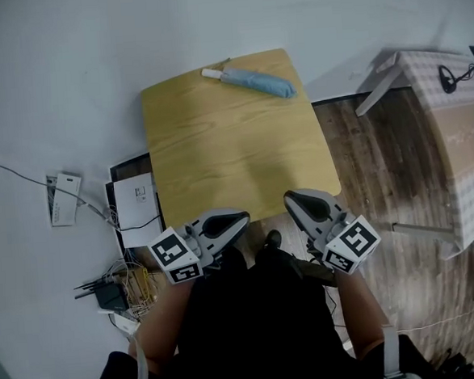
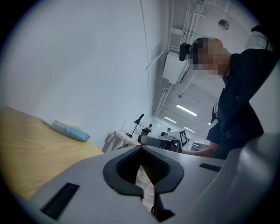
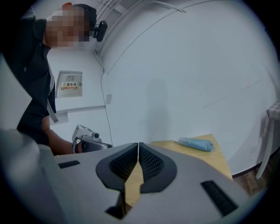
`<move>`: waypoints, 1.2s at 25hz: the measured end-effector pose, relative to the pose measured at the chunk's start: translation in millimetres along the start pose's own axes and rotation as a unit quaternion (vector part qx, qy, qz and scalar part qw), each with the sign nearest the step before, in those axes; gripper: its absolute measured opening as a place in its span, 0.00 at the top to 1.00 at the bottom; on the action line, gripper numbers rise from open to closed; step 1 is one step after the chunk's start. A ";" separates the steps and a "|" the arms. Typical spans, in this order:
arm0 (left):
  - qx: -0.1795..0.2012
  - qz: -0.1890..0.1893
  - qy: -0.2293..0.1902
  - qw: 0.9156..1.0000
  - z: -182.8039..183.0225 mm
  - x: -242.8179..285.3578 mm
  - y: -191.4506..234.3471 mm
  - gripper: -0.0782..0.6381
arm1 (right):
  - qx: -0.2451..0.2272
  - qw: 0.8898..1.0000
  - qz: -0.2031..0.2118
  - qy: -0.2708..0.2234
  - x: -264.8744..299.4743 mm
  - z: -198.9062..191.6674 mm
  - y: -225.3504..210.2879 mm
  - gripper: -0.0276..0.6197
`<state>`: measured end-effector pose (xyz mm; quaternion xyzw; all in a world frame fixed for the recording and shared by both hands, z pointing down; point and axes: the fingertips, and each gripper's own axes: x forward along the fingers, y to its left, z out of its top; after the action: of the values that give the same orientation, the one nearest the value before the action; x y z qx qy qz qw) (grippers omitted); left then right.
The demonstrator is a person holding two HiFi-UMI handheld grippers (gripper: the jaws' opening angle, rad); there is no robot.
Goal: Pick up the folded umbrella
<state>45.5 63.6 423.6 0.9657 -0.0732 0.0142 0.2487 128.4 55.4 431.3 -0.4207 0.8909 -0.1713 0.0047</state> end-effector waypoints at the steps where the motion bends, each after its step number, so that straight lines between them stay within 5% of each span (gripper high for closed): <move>1: 0.002 0.011 0.001 1.000 1.4 -1.3 1.4 0.88 | 0.004 1.000 0.004 -0.001 -1.0 -1.5 -3.3 0.92; 11: -0.003 0.069 -0.013 0.998 20.0 -15.7 52.0 0.88 | 0.013 0.999 0.035 0.012 38.7 -0.5 -19.2 0.92; 22: -0.024 0.060 -0.082 0.995 69.6 -26.3 137.4 0.88 | -0.009 0.995 0.019 0.093 116.2 19.4 -60.7 0.92; 30: -0.050 0.035 -0.082 0.995 60.6 -18.6 177.2 0.88 | -0.049 0.989 -0.008 0.136 155.8 28.7 -101.1 0.92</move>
<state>0.2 -116.5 454.1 0.9467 -0.1276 -0.0596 0.2896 107.8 -129.6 456.7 -0.4003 0.8871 -0.1829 -0.1388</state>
